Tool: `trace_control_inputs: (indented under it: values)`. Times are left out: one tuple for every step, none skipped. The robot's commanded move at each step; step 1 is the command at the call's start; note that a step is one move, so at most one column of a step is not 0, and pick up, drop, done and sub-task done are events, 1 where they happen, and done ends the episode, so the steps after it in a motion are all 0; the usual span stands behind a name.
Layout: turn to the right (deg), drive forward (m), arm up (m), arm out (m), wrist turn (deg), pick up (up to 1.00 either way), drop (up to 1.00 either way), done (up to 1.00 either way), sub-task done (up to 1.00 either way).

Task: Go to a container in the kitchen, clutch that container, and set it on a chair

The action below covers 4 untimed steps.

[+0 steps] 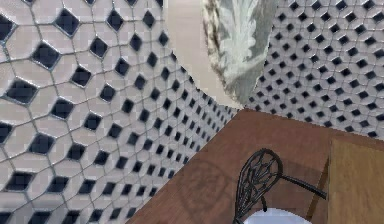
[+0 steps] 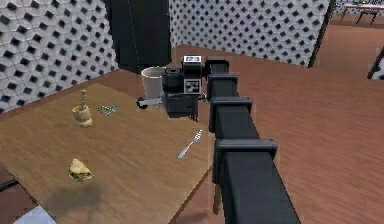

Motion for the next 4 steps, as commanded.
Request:
trace_control_inputs:
  values:
    - [0.0, 0.0, 0.0, 0.0, -45.0, 0.0, 0.0, 0.0, 0.0]
    - [0.0, 0.0, 0.0, 0.0, -45.0, 0.0, 0.0, 0.0, 0.0]
    - [0.0, 0.0, 0.0, 0.0, -18.0, 0.0, 0.0, 0.0, 0.0]
    - [0.0, 0.0, 0.0, -0.24, 0.0, 0.0, 0.0, 0.0, 0.0]
